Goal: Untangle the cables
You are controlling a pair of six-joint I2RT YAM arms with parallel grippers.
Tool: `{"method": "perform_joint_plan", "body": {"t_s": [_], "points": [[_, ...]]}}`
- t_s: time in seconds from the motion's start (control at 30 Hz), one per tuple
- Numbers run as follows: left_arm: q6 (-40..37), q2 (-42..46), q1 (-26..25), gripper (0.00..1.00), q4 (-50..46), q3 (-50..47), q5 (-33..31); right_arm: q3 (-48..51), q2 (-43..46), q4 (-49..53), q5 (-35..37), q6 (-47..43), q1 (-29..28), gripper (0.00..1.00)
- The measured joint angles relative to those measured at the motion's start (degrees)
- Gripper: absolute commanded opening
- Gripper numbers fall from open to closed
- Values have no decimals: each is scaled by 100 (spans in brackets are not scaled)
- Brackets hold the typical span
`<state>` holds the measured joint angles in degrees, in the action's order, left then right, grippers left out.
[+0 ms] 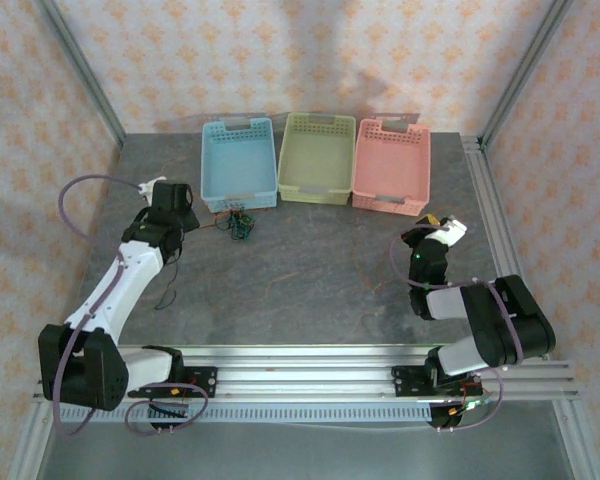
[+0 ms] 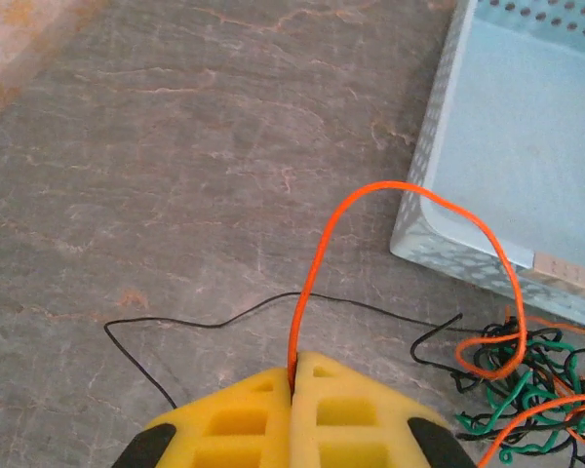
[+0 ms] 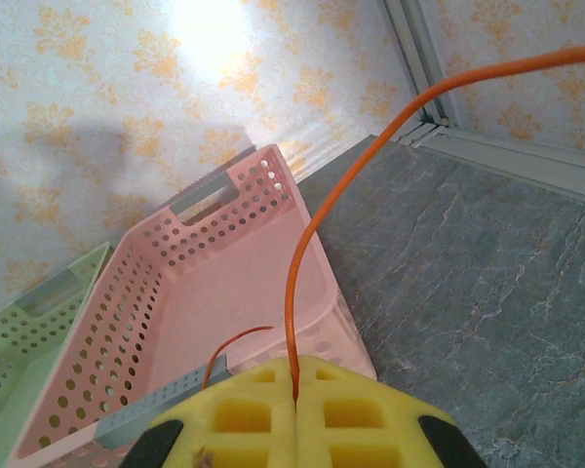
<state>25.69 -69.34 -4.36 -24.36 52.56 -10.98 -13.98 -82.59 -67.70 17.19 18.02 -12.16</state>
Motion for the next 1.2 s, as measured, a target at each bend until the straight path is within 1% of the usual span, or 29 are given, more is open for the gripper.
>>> {"method": "perform_joint_plan", "body": {"t_s": [0.23,0.33,0.43,0.53,0.63,0.73,0.87,0.97,1.1,1.2], "points": [[70,22,-72,0,667,-570,629,0,0,-4,-192,-7,0,0],[87,-81,-308,0,1034,-789,772,0,4,-9,-376,-20,-4,0],[85,-221,-638,0,1436,-1003,863,0,4,-92,-612,-39,-31,0],[81,-315,-863,0,1569,-1029,898,-2,4,-179,-909,-118,-116,0],[85,-315,-883,0,1670,-1029,831,-61,120,-81,-1198,-227,-262,0],[90,-315,-879,0,1681,-1029,748,-321,627,474,-1471,-352,-479,0],[107,-302,-879,0,1698,-1056,627,-1117,1543,1622,-1727,-603,-892,0],[149,-151,-879,0,1716,-1207,466,-2061,1888,2507,-1869,-798,-1228,0],[205,55,-879,0,1716,-1296,251,-3536,1801,3482,-2114,-955,-1495,0],[256,111,-879,0,1720,-1296,144,-4791,1386,4030,-2319,-1016,-1543,0]]}}
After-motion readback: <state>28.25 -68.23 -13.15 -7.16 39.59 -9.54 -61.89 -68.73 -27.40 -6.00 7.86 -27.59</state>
